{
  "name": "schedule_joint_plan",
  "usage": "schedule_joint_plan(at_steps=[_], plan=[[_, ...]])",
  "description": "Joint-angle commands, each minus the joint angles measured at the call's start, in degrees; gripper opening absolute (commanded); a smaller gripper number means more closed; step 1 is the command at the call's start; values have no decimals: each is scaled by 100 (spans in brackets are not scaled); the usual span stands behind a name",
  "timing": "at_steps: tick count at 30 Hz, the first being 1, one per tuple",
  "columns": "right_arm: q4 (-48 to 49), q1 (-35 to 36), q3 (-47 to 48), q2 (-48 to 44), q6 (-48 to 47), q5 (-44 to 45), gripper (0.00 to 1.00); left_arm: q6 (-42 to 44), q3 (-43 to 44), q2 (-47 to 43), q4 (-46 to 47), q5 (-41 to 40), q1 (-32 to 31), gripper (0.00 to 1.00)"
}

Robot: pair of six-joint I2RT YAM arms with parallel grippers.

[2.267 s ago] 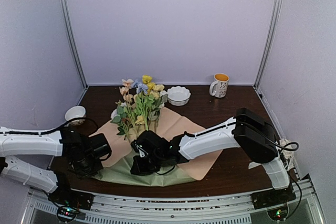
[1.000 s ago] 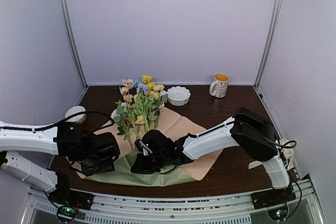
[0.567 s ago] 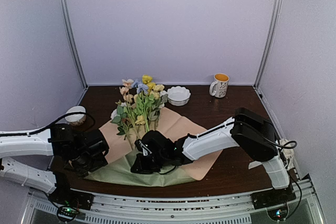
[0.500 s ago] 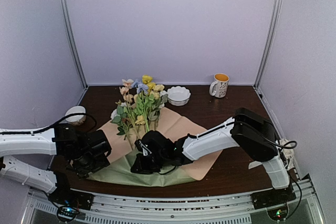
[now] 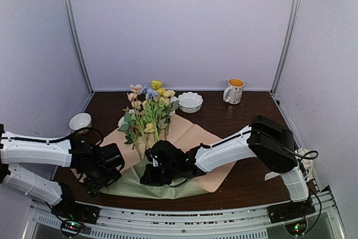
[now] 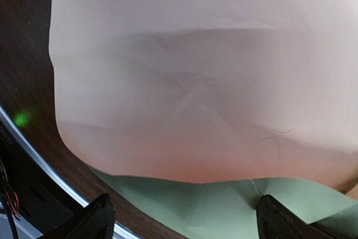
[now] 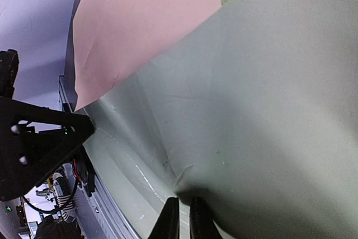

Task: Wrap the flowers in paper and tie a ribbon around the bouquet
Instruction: Pick up the one-fourth-folded wrapping paper from the center of the board.

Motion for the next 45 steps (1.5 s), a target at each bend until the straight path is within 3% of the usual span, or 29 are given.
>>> schedule_joint_plan(at_steps=[1, 4, 8, 15, 18, 20, 26, 33, 39, 45], plan=[[-204, 18, -117, -132, 57, 279, 10, -118, -42, 503, 229, 309, 67, 91], [-195, 36, -105, -120, 83, 283, 10, -174, -281, 583, 427, 472, 67, 87], [-215, 61, -62, -111, 83, 279, 10, -498, -773, 349, 879, 699, 68, 70], [-254, 73, -40, -160, 42, 306, 10, -682, -849, 206, 508, 589, 69, 73], [-257, 78, -74, -198, 33, 317, 10, -782, -1054, 332, 776, 655, 68, 66], [-296, 71, -87, -226, 4, 342, 10, -885, -1194, 385, 861, 661, 72, 55], [-367, 77, -88, -241, -54, 351, 10, -683, -1359, 183, 1251, 360, 98, 1], [-357, 78, -92, -197, -71, 320, 10, -342, -1059, 69, 707, 81, 120, 0], [-218, 38, -89, -72, 40, 202, 10, 622, 259, 647, -499, -751, 112, 0], [2, 25, -66, 96, 232, 142, 10, 1105, 942, 890, -728, -1042, -132, 0]])
